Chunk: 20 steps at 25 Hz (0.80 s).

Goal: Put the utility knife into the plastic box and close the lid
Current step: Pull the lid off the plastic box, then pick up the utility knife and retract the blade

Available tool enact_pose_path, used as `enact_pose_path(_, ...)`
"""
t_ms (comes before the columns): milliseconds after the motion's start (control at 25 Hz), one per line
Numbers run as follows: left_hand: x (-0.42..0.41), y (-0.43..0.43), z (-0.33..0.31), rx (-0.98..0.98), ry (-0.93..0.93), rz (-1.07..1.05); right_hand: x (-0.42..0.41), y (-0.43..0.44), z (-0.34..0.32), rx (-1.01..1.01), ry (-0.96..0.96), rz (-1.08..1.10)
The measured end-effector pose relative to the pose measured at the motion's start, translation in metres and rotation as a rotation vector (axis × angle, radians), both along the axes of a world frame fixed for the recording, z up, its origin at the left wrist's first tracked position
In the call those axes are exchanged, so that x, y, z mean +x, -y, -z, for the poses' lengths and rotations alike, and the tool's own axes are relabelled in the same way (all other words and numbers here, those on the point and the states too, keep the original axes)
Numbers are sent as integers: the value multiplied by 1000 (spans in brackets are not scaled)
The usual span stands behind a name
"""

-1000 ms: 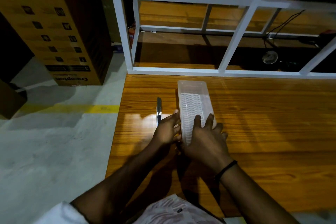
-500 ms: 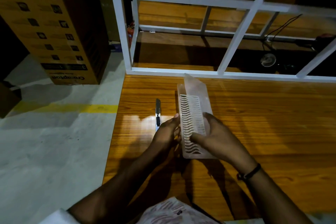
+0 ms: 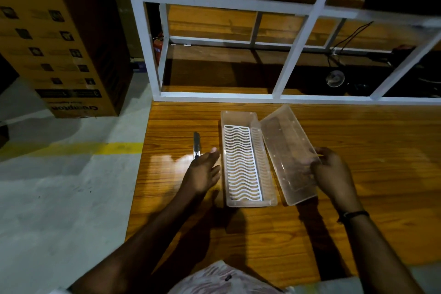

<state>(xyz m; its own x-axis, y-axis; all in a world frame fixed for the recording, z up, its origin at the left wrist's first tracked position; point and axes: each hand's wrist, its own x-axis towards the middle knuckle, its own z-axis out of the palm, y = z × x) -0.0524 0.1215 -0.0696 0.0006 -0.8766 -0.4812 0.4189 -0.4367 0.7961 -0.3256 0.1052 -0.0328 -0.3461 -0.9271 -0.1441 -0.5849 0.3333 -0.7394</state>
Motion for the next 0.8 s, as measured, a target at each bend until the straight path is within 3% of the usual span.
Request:
enact_pose_path(240,17,-16,13,-207,358,6,-8,4,44,45,-197,79)
enact_pose_path(480,30,-26,24,-270,345,30,-2,2,59,90,-539,43)
enact_pose_path(640,35,-28,31,-249,343,-75,11,9,42,-17,-541,35)
enact_pose_path(800,49,-28,38,-168,296,-191,55,12,10,-213,-400,-53)
